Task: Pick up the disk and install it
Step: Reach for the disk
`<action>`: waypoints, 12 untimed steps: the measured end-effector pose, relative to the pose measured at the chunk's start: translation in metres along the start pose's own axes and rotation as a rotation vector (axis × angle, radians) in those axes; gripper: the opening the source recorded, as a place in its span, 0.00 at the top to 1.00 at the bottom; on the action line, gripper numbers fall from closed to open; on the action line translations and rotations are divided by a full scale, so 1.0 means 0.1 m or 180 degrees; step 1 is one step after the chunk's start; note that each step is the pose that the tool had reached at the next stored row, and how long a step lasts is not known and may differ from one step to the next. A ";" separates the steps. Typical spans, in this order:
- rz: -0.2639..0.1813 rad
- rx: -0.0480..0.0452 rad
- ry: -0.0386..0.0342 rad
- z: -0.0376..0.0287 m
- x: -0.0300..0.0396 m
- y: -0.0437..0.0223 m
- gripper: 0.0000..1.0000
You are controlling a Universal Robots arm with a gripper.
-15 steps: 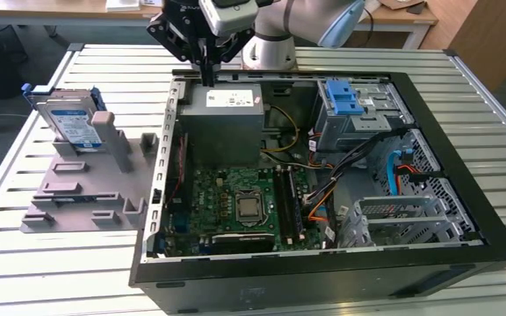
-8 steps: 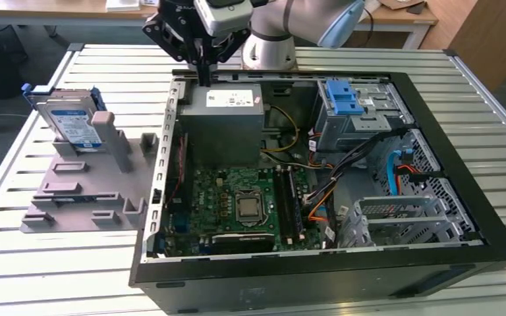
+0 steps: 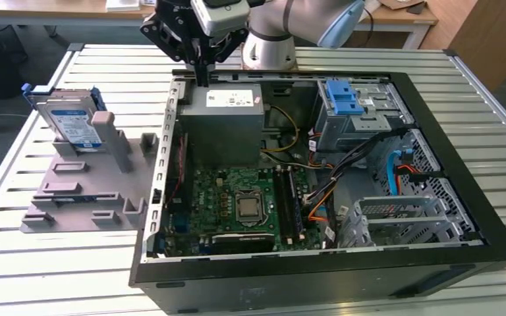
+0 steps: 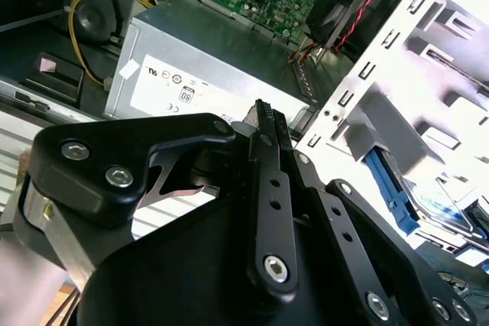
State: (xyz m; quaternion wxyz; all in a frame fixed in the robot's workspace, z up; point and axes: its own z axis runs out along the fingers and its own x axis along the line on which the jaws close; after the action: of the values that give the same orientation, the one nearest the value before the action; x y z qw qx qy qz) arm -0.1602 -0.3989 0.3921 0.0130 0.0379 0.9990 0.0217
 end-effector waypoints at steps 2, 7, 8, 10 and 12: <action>0.0000 0.0000 0.0000 0.000 0.000 0.000 0.85; 0.0000 0.0000 0.0000 -0.001 0.028 -0.002 0.85; 0.0000 0.0000 0.0000 -0.001 0.041 -0.003 0.85; 0.0000 0.0000 0.0000 -0.002 0.067 -0.005 0.85; 0.0000 0.0000 0.0000 -0.002 0.093 -0.006 0.85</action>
State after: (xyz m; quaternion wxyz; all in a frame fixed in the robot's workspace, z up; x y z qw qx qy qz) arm -0.1695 -0.3987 0.3921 0.0131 0.0379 0.9990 0.0217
